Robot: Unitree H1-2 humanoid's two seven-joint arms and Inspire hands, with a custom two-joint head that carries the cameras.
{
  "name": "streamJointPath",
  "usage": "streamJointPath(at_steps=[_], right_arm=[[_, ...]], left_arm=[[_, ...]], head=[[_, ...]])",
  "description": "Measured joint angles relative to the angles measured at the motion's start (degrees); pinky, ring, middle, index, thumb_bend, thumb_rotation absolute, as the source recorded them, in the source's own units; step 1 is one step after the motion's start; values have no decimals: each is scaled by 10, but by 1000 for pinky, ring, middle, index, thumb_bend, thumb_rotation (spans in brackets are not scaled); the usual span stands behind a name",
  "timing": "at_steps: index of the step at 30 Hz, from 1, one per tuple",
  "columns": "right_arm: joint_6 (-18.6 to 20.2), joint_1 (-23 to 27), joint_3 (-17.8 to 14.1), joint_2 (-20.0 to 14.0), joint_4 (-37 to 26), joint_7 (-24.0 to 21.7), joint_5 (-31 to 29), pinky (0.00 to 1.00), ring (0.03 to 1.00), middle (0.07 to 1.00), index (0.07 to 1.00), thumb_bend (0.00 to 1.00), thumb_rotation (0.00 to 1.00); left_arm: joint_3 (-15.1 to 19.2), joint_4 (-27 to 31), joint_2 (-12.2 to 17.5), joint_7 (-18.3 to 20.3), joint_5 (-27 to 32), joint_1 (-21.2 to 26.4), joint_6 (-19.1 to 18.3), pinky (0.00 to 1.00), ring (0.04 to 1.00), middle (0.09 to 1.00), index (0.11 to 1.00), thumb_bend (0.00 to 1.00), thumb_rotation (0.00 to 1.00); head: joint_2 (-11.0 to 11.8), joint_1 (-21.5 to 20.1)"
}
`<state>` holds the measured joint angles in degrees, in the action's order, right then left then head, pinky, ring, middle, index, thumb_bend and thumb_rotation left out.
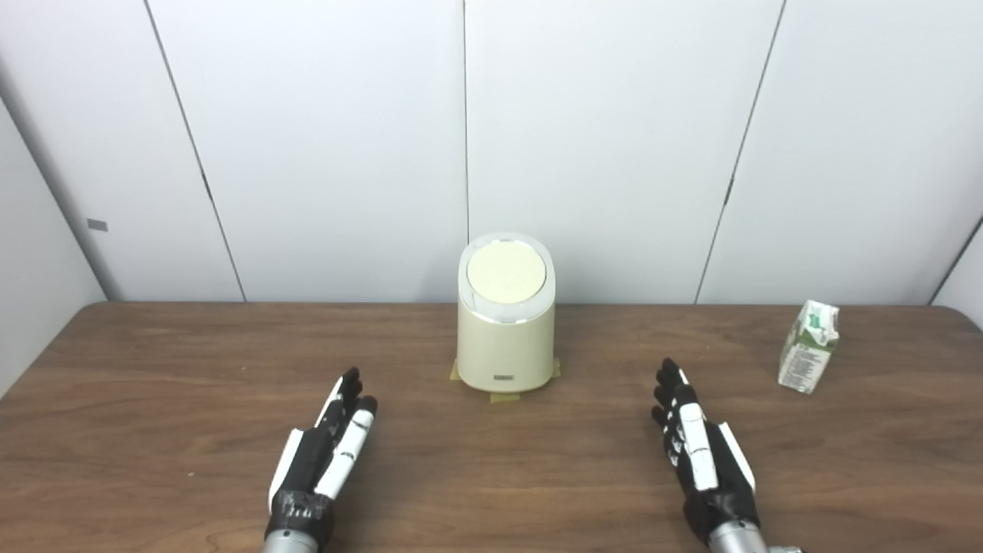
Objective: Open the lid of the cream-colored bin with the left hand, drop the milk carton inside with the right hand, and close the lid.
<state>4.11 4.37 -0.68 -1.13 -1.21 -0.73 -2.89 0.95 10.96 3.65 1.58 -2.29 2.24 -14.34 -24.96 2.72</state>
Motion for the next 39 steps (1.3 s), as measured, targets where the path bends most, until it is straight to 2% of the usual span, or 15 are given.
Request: streamJointPath(at_steps=[5, 8, 13, 17, 21, 26, 31, 39], right_arm=[[0, 0, -1, 0, 0, 1, -1, 1000, 1000, 1000, 1000, 582, 1000], [0, 2, -2, 1, 2, 1, -2, 1000, 1000, 1000, 1000, 593, 1000], [-1, 5, -3, 0, 7, 0, -4, 1000, 1000, 1000, 1000, 581, 1000], [-7, 8, -4, 0, 14, -1, -9, 1000, 1000, 1000, 1000, 557, 1000], [-16, 10, -2, -1, 21, -2, -6, 1000, 1000, 1000, 1000, 556, 1000], [-16, 14, -4, -1, 25, -7, -11, 1000, 1000, 1000, 1000, 570, 1000], [-17, 20, -5, -1, 33, -14, -14, 1000, 1000, 1000, 1000, 607, 1000], [-19, 25, -5, -3, 39, -15, -13, 1000, 1000, 1000, 1000, 600, 1000]], left_arm=[[-1, 5, 7, -12, -30, 54, -19, 996, 981, 975, 1000, 626, 526], [-3, 7, 15, -11, -40, 92, -31, 989, 970, 971, 1000, 636, 497], [-4, 9, 22, -10, -47, 124, -54, 973, 959, 963, 1000, 660, 479], [-5, -2, 28, -7, -47, 149, -57, 942, 953, 966, 1000, 682, 438], [-19, -24, 52, 4, -62, 192, -70, 954, 964, 972, 1000, 699, 414], [-39, -60, 66, 15, -80, 260, -82, 945, 964, 972, 999, 749, 360], [-71, -117, 75, 23, -114, 330, -91, 843, 916, 932, 973, 835, 331], [-109, -220, 83, 39, -148, 415, -85, 778, 907, 929, 960, 886, 283]], head=[[0, 1], [-3, 0], [-8, 1], [-8, 4], [-7, 7], [-7, 17], [2, 20], [4, 17]])
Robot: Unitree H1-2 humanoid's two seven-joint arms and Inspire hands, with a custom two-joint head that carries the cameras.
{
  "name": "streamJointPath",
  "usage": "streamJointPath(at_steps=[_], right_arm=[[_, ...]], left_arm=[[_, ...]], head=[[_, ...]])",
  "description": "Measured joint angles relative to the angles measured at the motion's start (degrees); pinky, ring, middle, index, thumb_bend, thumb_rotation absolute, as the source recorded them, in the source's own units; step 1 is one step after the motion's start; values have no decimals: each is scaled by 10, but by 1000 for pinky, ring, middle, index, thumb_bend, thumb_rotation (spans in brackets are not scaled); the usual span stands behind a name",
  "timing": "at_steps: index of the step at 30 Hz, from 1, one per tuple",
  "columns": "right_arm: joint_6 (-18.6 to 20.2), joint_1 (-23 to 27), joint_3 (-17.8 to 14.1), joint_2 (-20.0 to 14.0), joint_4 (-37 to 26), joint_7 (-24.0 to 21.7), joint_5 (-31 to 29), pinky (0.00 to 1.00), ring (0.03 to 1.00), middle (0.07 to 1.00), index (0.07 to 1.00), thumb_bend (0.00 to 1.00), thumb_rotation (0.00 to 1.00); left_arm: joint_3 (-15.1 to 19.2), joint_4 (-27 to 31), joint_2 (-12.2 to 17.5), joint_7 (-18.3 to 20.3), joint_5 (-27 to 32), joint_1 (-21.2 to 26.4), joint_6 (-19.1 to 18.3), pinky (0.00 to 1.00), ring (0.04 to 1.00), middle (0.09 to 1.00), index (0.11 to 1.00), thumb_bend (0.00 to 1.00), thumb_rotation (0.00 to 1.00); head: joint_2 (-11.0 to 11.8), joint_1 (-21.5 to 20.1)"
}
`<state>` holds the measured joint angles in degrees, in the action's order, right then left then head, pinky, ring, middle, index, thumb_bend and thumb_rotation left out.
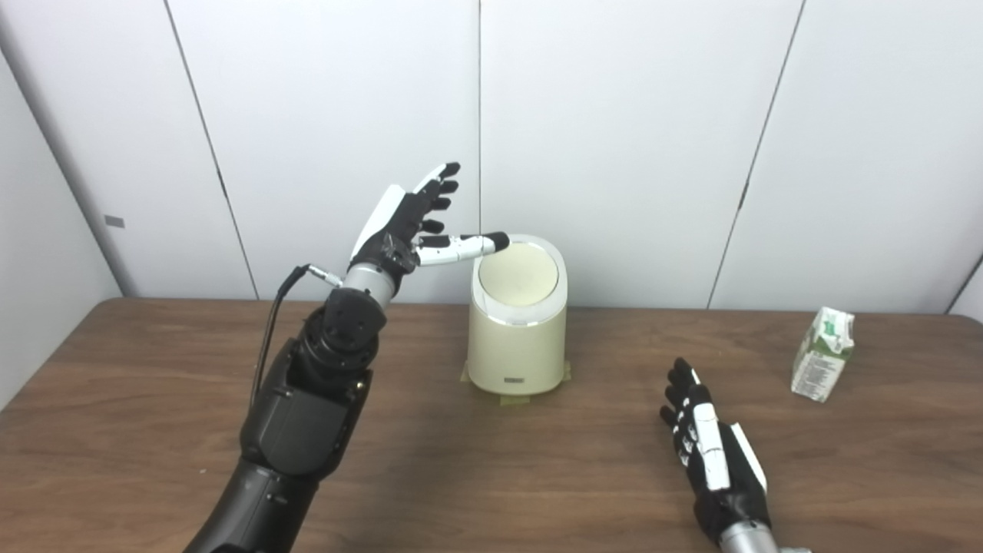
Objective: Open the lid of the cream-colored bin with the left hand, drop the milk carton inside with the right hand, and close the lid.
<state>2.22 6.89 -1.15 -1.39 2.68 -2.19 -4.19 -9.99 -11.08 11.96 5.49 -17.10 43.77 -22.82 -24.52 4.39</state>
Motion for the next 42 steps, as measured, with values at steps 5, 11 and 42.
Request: streamJointPath(at_steps=[5, 11, 42], right_arm=[[-2, 5, 0, 0, 6, -3, -1, 1000, 1000, 1000, 1000, 613, 1000], [-2, 5, -1, 0, 6, -3, -3, 1000, 1000, 1000, 1000, 609, 1000], [9, 0, 0, 4, -7, -1, -11, 1000, 1000, 1000, 1000, 620, 1000]], left_arm=[[-27, -40, -1, 6, -28, 27, -8, 732, 897, 941, 955, 900, 187], [-44, -79, -4, 12, -54, 55, -15, 807, 952, 963, 966, 898, 86], [-227, -145, 39, 40, -286, 114, 61, 922, 984, 969, 965, 993, 66]], head=[[-4, 0], [-4, 1], [-25, -8]])
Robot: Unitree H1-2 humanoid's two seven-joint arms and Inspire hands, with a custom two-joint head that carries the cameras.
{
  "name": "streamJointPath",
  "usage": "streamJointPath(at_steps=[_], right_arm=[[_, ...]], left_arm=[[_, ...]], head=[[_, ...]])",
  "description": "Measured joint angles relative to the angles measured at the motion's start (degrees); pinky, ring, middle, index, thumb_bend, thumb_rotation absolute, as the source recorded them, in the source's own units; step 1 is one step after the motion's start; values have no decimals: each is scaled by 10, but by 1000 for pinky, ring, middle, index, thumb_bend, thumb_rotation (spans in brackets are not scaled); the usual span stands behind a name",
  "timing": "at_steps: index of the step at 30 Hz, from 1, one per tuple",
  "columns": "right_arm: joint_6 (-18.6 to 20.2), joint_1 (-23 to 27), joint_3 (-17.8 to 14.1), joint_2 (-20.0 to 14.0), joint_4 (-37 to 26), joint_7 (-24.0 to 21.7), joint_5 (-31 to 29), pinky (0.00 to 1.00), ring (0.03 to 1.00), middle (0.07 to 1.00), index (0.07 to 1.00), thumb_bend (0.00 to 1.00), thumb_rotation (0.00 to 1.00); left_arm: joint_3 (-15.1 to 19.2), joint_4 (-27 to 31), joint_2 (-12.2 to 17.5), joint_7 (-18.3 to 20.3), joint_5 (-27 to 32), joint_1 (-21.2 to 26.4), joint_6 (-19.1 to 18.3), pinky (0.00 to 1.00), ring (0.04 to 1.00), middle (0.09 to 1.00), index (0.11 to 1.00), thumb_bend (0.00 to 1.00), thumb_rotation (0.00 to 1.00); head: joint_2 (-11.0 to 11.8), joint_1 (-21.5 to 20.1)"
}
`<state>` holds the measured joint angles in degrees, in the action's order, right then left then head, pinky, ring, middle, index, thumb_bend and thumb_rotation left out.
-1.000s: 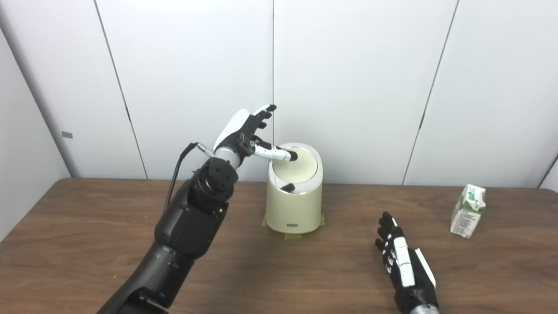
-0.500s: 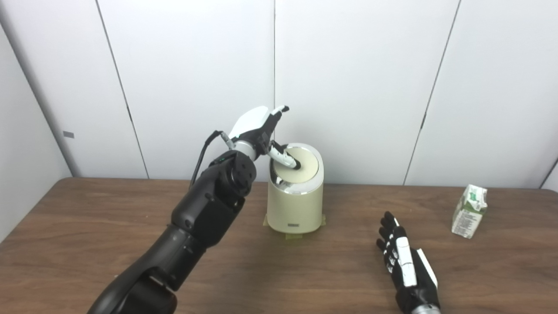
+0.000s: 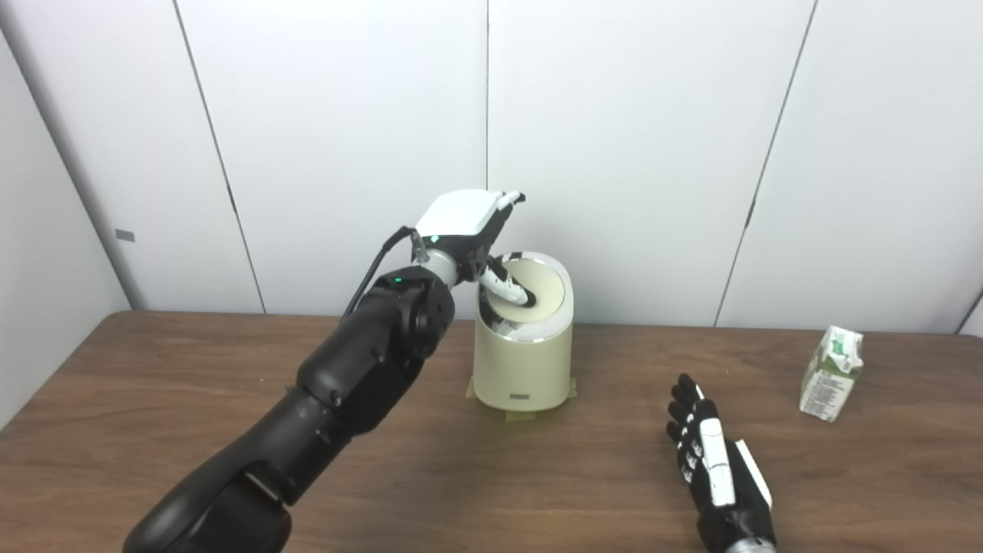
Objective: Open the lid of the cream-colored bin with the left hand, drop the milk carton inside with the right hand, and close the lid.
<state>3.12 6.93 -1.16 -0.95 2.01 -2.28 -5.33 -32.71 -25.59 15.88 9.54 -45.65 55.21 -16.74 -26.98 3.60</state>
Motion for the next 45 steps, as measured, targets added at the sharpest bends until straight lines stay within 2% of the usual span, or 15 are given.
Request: streamJointPath(at_steps=[11, 15, 17, 20, 21, 24, 26, 28, 32, 34, 38, 40, 44, 45], right_arm=[[0, -3, -1, -1, -3, 0, -1, 1000, 1000, 1000, 1000, 627, 1000], [0, -3, -1, -1, -3, 0, -1, 1000, 1000, 1000, 1000, 645, 1000], [0, -3, -1, -1, -3, 0, -2, 1000, 1000, 1000, 1000, 637, 1000], [0, -3, -1, -1, -3, -1, -4, 1000, 1000, 1000, 1000, 621, 1000], [0, -3, -1, -1, -3, -2, -5, 1000, 1000, 1000, 1000, 626, 1000], [-1, -3, 0, -1, -3, -2, -5, 1000, 1000, 1000, 1000, 630, 1000], [-1, -2, 0, -1, -2, -2, -5, 1000, 1000, 1000, 1000, 633, 1000], [-1, -2, 0, -1, -1, -2, -5, 1000, 1000, 1000, 1000, 629, 1000], [-5, 1, -2, -1, 4, -5, -7, 1000, 1000, 1000, 1000, 628, 1000], [-5, 2, -2, -1, 5, -6, -7, 1000, 1000, 1000, 1000, 630, 1000], [-5, 2, -2, -1, 5, -7, -7, 1000, 1000, 1000, 1000, 627, 1000], [-5, 2, -2, -1, 6, -8, -8, 1000, 1000, 1000, 1000, 635, 1000], [-5, 2, -4, -1, 6, -9, -9, 1000, 1000, 1000, 1000, 619, 1000], [-5, 2, -5, -1, 5, -10, -10, 1000, 1000, 1000, 1000, 615, 1000]], left_arm=[[-61, -7, 8, -31, -116, 11, 63, 978, 971, 943, 966, 1000, 70], [-68, -9, 5, -22, -128, 9, 67, 999, 980, 951, 970, 1000, 75], [-60, -8, -1, -7, -124, 5, 67, 1000, 986, 956, 979, 1000, 87], [-15, 10, -9, 34, -86, -3, 57, 988, 992, 963, 979, 946, 93], [3, 20, -11, 50, -64, -5, 47, 956, 974, 956, 968, 934, 77], [81, 59, -24, 96, 4, -11, -5, 855, 931, 934, 954, 895, 82], [122, 83, -26, 113, 38, -10, -36, 755, 886, 909, 950, 882, 129], [146, 99, -26, 117, 58, -9, -60, 700, 851, 899, 950, 839, 188], [194, 136, -30, 130, 100, -12, -96, 709, 847, 910, 931, 686, 317], [220, 153, -35, 128, 119, -17, -99, 702, 833, 896, 921, 668, 336], [242, 184, -38, 118, 143, -37, -101, 696, 814, 860, 905, 600, 417], [251, 203, -39, 114, 146, -55, -101, 722, 820, 851, 898, 561, 453], [286, 231, -47, 113, 162, -100, -103, 859, 902, 904, 921, 498, 626], [298, 241, -49, 114, 166, -114, -103, 897, 929, 924, 927, 488, 704]], head=[[-1, 2], [-1, 0], [-1, 3], [0, 5], [1, 8], [2, 7], [4, 8], [3, 9], [2, 11], [0, 11], [-2, 14], [-4, 13], [-4, 13], [-7, 12]])
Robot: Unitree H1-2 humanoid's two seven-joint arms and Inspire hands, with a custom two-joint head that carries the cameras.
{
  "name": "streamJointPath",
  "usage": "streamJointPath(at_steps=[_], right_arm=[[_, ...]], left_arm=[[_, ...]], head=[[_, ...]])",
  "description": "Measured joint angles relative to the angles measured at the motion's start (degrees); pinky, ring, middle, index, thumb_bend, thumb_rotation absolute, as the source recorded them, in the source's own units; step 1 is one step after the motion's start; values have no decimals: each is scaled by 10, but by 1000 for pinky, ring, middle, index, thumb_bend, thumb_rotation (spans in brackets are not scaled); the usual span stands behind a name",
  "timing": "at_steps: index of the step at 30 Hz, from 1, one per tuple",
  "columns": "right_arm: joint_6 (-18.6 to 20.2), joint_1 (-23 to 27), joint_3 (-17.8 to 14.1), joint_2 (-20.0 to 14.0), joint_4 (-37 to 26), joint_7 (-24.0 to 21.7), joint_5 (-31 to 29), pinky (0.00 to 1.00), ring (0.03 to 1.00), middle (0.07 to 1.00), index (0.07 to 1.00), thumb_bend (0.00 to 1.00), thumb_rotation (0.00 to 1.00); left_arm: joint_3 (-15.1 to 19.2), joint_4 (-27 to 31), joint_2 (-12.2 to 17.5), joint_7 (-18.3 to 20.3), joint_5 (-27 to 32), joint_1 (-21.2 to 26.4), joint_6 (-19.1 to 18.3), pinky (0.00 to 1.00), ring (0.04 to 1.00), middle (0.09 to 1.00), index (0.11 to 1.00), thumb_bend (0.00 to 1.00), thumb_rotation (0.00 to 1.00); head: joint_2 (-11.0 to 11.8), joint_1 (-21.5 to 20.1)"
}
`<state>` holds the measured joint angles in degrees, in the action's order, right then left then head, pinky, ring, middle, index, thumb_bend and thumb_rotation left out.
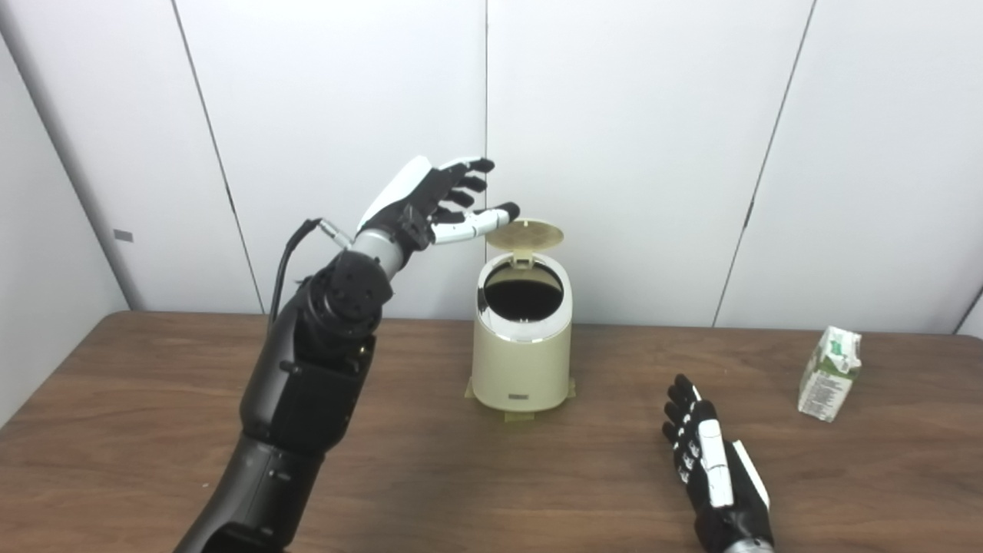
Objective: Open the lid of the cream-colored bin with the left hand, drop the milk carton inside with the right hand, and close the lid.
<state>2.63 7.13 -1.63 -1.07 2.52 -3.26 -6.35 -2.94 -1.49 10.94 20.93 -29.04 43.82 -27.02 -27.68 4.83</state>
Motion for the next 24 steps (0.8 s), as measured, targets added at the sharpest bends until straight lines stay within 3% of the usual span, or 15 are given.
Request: streamJointPath(at_steps=[3, 8, 13, 16, 24], right_arm=[[0, 0, -3, 0, 0, -1, -2, 1000, 1000, 1000, 1000, 626, 1000], [1, -2, -11, 0, -4, -3, -16, 1000, 1000, 1000, 1000, 625, 1000], [14, -4, -19, -1, -13, 1, -20, 1000, 1000, 1000, 1000, 648, 932], [21, -5, -25, -3, -20, 13, -13, 999, 994, 998, 1000, 659, 860], [38, -1, -31, -22, -35, 25, 5, 967, 983, 992, 997, 642, 716]], left_arm=[[34, 36, -15, -2, 25, -42, -1, 883, 924, 920, 933, 435, 837], [87, 98, -63, -40, 87, -134, -1, 926, 940, 940, 954, 439, 936], [96, 131, -96, -86, 139, -238, 19, 945, 959, 964, 988, 457, 997], [101, 145, -116, -126, 160, -296, 60, 947, 960, 975, 999, 481, 1000], [106, 152, -136, -165, 243, -369, 129, 1000, 999, 994, 1000, 502, 1000]], head=[[-1, 0], [-3, 0], [-7, -4], [-10, -7], [-21, -26]])
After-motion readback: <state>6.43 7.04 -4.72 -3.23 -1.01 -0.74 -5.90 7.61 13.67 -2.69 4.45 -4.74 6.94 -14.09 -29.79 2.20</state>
